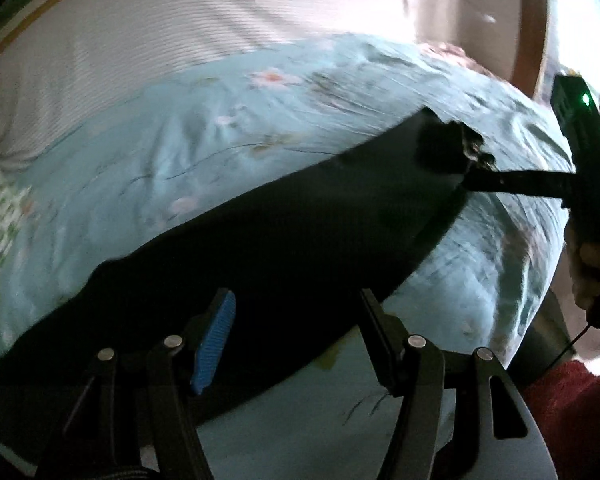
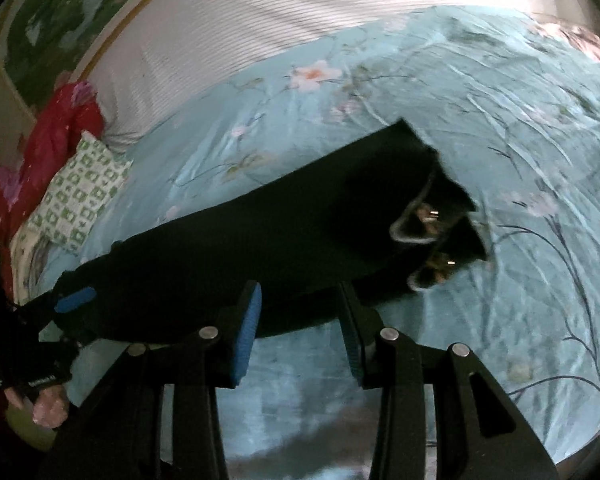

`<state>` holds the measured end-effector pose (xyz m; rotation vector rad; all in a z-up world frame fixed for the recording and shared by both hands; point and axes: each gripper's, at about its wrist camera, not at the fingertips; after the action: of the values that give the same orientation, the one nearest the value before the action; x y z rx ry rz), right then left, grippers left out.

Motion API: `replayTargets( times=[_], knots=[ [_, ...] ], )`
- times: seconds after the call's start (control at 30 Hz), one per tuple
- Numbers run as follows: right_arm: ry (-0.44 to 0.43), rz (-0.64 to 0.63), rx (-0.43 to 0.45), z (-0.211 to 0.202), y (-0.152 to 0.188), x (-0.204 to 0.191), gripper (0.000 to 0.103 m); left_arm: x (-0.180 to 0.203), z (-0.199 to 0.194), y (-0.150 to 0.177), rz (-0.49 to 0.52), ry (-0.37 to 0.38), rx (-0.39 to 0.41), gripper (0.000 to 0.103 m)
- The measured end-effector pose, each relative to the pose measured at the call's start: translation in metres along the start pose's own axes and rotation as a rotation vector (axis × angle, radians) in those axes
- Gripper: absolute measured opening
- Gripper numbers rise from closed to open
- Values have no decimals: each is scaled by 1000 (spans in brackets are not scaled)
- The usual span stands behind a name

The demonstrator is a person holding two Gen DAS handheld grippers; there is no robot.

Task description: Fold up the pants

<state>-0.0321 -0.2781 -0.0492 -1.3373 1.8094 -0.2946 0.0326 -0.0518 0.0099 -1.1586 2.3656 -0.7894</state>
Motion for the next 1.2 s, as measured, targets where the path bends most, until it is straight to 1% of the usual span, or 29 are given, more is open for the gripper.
replayTargets(
  times=[0.2,0.3,0.43,0.57,0.6,0.63,0.7,0.8,0.83,0.9,0.97,1.03,1.1,1.13,1.17,1.2],
  knots=[
    [2,80,14,-1,-4,23,40,25,35,-16,103,40,-54,63],
    [-2,101,28,0,-8,28,40,27,45,-15,128,47,-75,63],
    [-10,129,28,5,-12,32,40,28,58,-13,139,67,-119,59],
    [-13,144,26,8,-12,36,40,32,64,-10,172,76,-131,54],
    [-15,146,27,9,-12,36,40,33,66,-10,179,73,-133,45],
    [-16,145,29,9,-11,36,40,33,68,-10,183,67,-136,38],
    [-14,144,34,10,-12,37,38,32,68,-11,187,63,-134,16],
    [3,145,52,6,-11,38,5,32,63,-13,186,51,-119,7],
    [-10,152,58,4,-12,39,5,32,59,-13,185,45,-111,5],
    [-19,135,73,-5,-12,36,5,34,49,-14,190,42,-89,4],
    [-15,103,86,-14,-11,32,5,35,40,-13,192,64,-74,4],
    [-8,93,87,-17,-9,32,5,35,41,-12,198,70,-89,5],
    [-2,92,48,-10,-8,34,5,36,48,-9,205,94,-123,6],
    [4,109,38,-7,-7,37,5,37,49,-8,220,91,-131,8],
    [4,132,30,-5,-6,41,5,40,46,-8,232,91,-131,11],
    [6,135,27,-5,-5,42,6,41,44,-9,237,102,-131,18]
  ],
)
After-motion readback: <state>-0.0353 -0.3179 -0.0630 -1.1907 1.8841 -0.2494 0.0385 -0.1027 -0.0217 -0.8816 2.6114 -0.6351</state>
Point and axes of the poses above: each gripper's, at about its wrist camera, not at the fingertips, and z roughly the way its jaws point, x to its right, y to its underside, and after that the axes turned 2 degrees about x, right-handed
